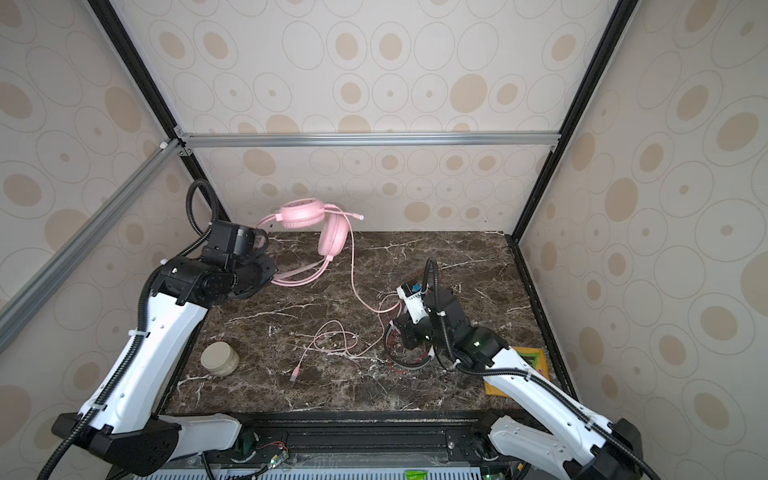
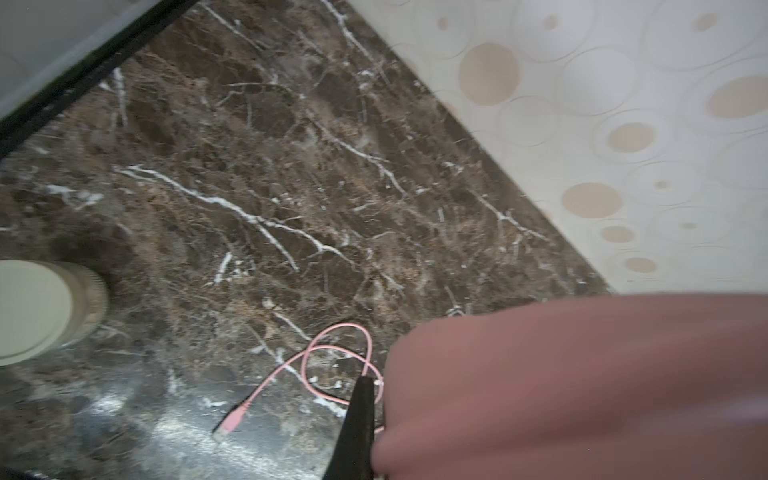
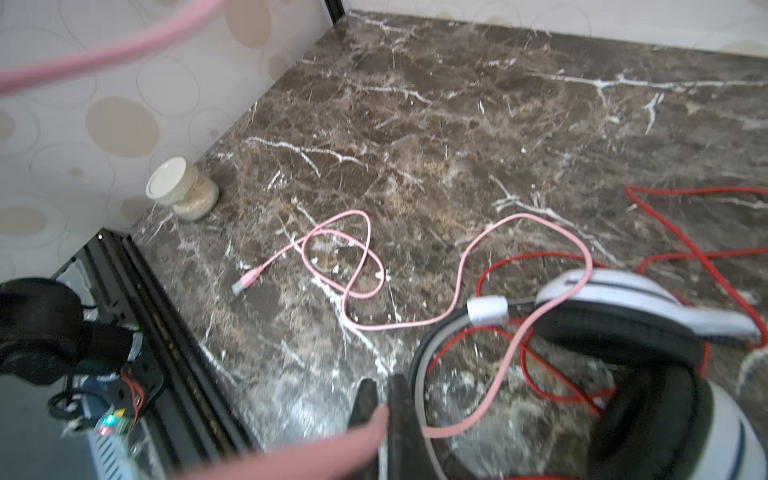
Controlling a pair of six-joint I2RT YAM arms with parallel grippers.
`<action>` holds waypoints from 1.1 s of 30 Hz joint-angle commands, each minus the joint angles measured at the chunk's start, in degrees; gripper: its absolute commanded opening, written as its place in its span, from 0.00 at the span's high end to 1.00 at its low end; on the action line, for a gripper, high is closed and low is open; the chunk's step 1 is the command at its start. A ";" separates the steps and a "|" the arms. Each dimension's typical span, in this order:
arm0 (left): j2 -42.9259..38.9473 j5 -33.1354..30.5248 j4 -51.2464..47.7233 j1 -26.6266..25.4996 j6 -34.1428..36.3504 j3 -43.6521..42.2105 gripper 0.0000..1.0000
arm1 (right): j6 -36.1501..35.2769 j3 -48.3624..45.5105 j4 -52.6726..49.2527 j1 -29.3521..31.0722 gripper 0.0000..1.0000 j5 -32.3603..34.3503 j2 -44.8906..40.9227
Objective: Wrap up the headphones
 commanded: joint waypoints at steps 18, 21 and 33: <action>-8.49 -0.42 13.74 0.44 19.51 -15.77 1.00 | -11.07 32.91 -40.52 10.54 1.00 23.56 8.81; -9.27 -0.87 13.67 0.42 19.96 -17.52 1.00 | -11.52 37.84 -40.44 13.29 1.00 24.67 9.83; -6.78 -4.73 13.32 -7.03 21.94 -20.48 1.00 | -14.76 71.71 -52.51 21.47 1.00 31.20 25.83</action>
